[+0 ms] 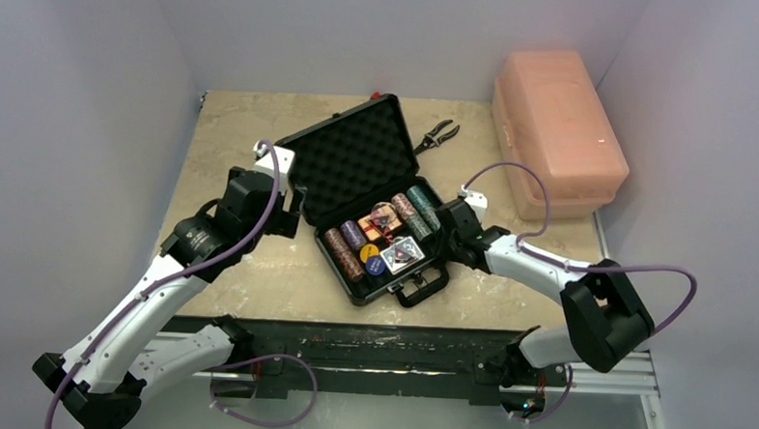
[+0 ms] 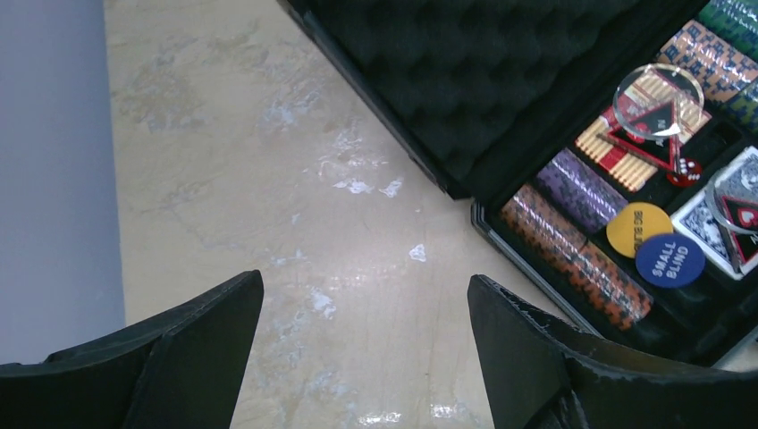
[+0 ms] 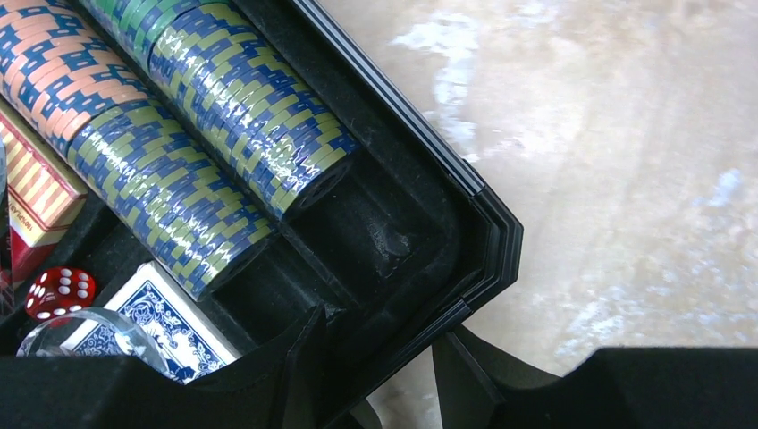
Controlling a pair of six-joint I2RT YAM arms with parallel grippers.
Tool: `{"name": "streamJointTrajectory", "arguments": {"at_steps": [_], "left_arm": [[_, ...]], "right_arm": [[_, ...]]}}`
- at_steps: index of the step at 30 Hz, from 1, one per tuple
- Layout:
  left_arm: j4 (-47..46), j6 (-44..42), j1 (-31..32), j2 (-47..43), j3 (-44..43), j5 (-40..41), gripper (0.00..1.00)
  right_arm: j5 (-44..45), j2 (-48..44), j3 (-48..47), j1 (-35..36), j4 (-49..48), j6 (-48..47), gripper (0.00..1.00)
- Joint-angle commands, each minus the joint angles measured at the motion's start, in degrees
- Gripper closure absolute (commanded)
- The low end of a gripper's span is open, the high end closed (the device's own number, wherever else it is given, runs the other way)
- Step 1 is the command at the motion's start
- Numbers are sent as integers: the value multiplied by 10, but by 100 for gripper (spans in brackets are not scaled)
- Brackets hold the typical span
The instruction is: Pack up texas hold em set
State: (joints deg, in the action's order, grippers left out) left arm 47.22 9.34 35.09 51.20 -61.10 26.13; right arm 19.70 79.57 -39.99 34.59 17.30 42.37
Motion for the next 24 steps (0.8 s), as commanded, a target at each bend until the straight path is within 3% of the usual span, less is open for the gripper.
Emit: {"name": "streamJointTrajectory", "arguments": {"at_steps": [1, 12, 16, 24], "left_arm": [[-21, -2, -26, -10, 5, 50, 16], [-35, 28, -182, -16, 0, 38, 16], [-47, 47, -266, -13, -3, -1, 16], [-97, 79, -397, 20, 0, -149, 10]], "right_arm": [[-95, 33, -58, 51, -47, -116, 100], [-66, 161, -210, 52, -66, -170, 100], [-69, 172, -234, 52, -64, -180, 100], [-58, 121, -218, 51, -65, -191, 55]]}}
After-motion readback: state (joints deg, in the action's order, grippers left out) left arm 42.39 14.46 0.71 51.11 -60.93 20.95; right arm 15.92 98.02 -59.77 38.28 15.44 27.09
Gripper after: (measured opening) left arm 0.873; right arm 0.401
